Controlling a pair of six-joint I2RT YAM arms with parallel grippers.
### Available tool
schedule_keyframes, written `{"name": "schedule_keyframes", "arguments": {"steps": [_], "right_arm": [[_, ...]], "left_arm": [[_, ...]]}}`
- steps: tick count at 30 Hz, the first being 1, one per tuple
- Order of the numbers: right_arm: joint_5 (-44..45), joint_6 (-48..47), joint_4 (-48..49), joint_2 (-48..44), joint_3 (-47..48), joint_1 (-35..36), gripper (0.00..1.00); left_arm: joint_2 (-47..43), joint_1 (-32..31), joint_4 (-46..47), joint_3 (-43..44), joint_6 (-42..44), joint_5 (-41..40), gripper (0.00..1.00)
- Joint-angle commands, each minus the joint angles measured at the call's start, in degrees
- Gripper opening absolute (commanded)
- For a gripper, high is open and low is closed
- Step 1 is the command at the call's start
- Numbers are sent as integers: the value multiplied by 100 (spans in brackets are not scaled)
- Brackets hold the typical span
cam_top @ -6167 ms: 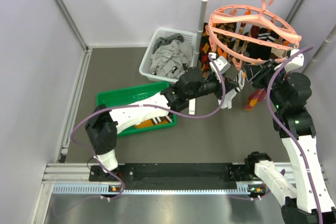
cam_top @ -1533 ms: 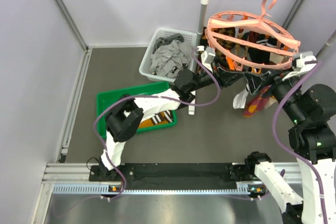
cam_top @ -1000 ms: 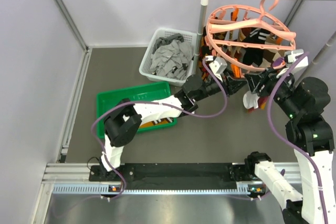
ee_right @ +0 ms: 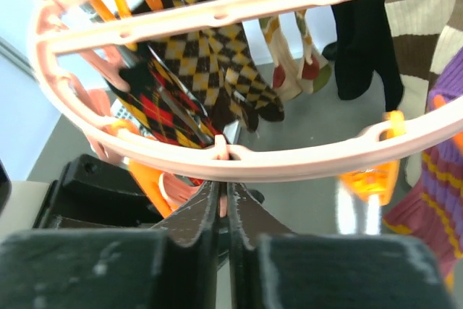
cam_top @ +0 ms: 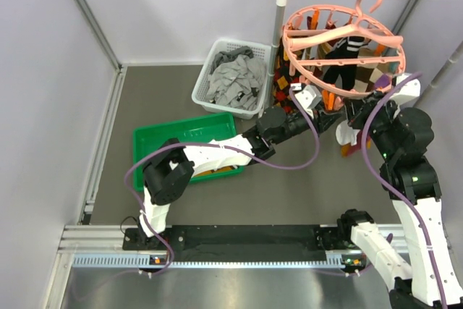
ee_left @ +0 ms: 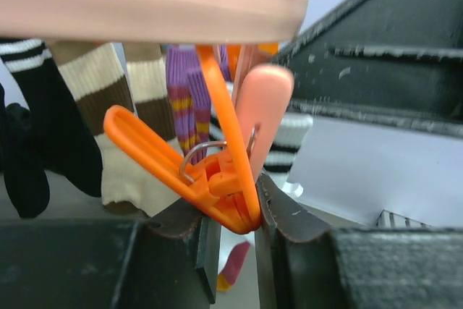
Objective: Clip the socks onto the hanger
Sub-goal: Open the clamp at the hanger.
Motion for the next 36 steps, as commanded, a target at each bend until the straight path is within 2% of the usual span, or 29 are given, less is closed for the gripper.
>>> {"name": "schedule_keyframes", "arguments": {"steps": [1,2,3,6,9,10,13,20,36], "right_arm": [[-33,53,552,-8,82,47,0],[-51,53,552,-26,99,47,0],[-42,45,552,-17,108,38,0],[-77,27,517,-26,144,47,0],[-77,-17,482,-26,179,47,0],[-69,-26,473,-26,179,38,0],[-77,-35,464,-35,170,47,0],[-104,-61,455,-43,170,47,0],[-112,-87,411,-105,179,38,0]], "left_arm": [[-311,-139,7,-37,208,208,9],[-346,-139,60,-99,217,199,13],[-372,-139,182,-178,226,190,21],[-478,-148,367,-590,261,216,37],[-627,-183,578,-1072,401,208,49],[-697,-200,666,-1179,550,190,55],[-811,-297,614,-1487,980,137,63],[-961,-350,790,-1454,1561,-99,63],[-619,-324,1071,-627,2581,-750,54]]}}
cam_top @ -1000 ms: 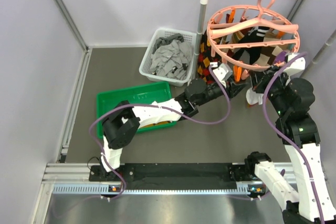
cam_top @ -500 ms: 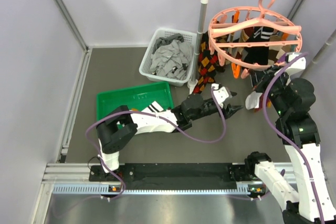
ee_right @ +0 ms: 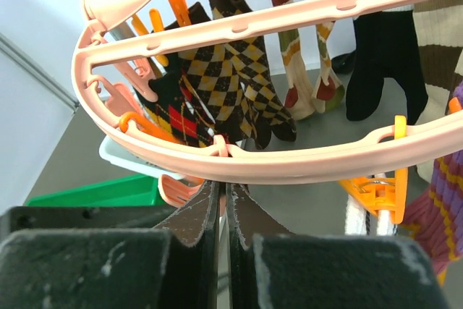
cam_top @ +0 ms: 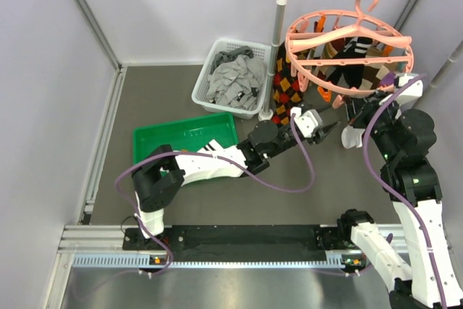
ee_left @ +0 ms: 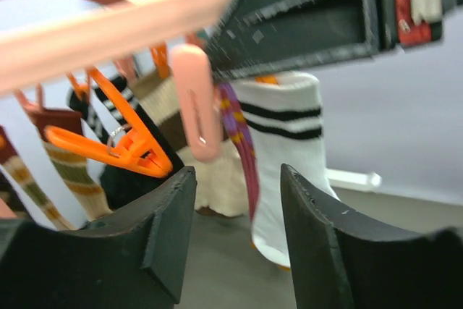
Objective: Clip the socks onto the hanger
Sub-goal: Open the clamp at the hanger.
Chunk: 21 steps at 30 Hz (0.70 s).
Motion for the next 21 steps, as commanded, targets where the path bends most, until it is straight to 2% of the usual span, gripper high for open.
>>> {"name": "schedule_keyframes", "arguments": {"steps": [1,18,21], "right_arm": [[-56,-81,210,-68,172,47,0],[-126,-81,158,-59,330,38,0],[-143,-63,140,-68,348,47,0]], "left_arm": [[-7,7,472,376,365,-276,54],[301,24,297,790,365,-276,43],[327,24,235,825,409,-496,40]]}}
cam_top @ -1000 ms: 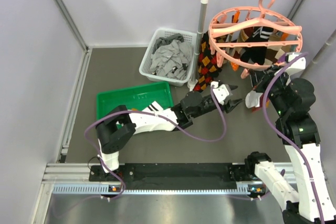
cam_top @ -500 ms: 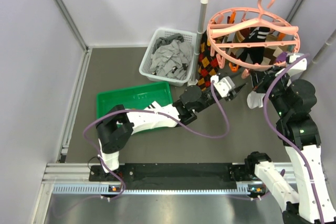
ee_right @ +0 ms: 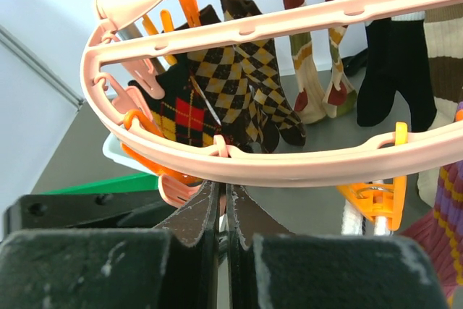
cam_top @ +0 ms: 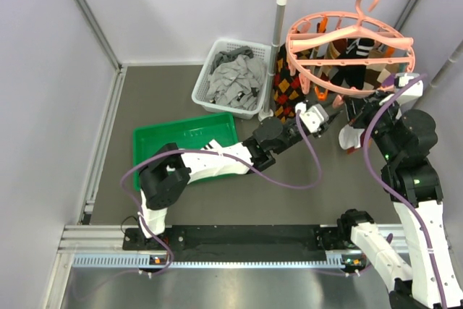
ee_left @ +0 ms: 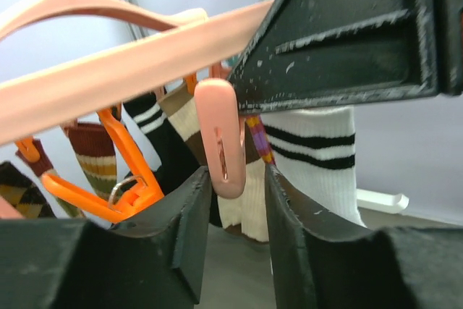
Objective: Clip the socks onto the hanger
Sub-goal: Open the clamp at the hanger.
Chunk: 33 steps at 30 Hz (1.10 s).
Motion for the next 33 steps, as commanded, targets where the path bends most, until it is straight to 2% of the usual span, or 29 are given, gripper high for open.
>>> {"name": "schedule_keyframes", "arguments": {"steps": [1,5,10,11,12,13,17,18,21,29,33], "right_arm": [[-76,-22,144,-35,306,38,0],[-93,-13,153,-26,298,47,0],[-128,-31,109,-61,289,47,0],[-137,-22,101,-70,289,47,2],[-137,-4,83,-61,298,38,9],[-129,5,65,-70,306,47,12],[-67,48,-5,-105,376,47,26],[-58,49,-40,-114,394,47,34],[-84,66,-93,-141,482,38,43],[-603,128,-119,-44,544,47,55],[-594,-21,-269,123,579,47,58]], "left_arm": [[26,22,124,279,140,-207,38],[8,22,132,287,158,-216,27],[-70,22,115,244,-52,-172,6],[-88,22,106,235,-97,-172,4],[-88,22,106,209,-149,-172,1],[-114,22,89,174,-280,-181,0],[-167,22,53,59,-720,-190,0],[-176,22,10,42,-808,-181,0],[-211,22,-131,-2,-1160,-146,0],[-273,22,-307,-90,-1573,-76,0],[-299,22,-412,-64,-1600,-49,0]]}}
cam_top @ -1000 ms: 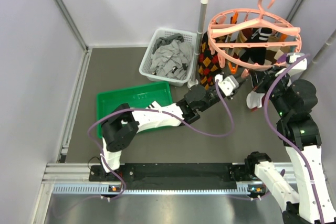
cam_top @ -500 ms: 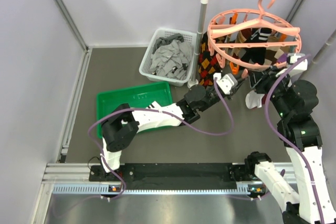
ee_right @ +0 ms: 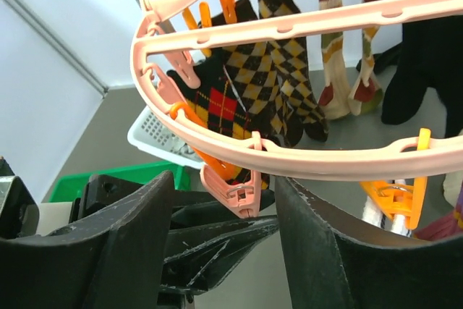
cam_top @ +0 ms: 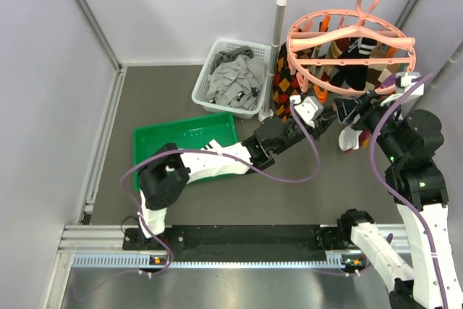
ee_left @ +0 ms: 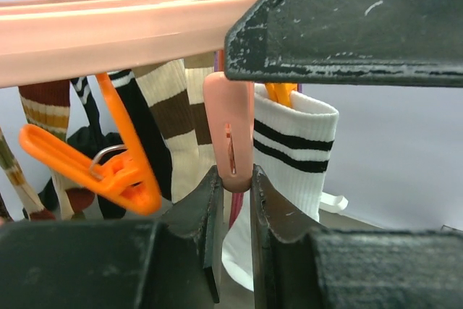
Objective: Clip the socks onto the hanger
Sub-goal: Open the clamp at the hanger.
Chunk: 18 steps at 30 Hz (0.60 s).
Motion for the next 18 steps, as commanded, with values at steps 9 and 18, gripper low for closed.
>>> {"name": "schedule_keyframes", "arguments": {"steps": [9,18], "right_arm": [[-67,-333,127,336,227,47,57],[-164,-316,356,389,68,38,53]], "left_arm": [[-339,7,-175,6,-168,91,0],[-330,7,-306,85,-159,266,0]]}}
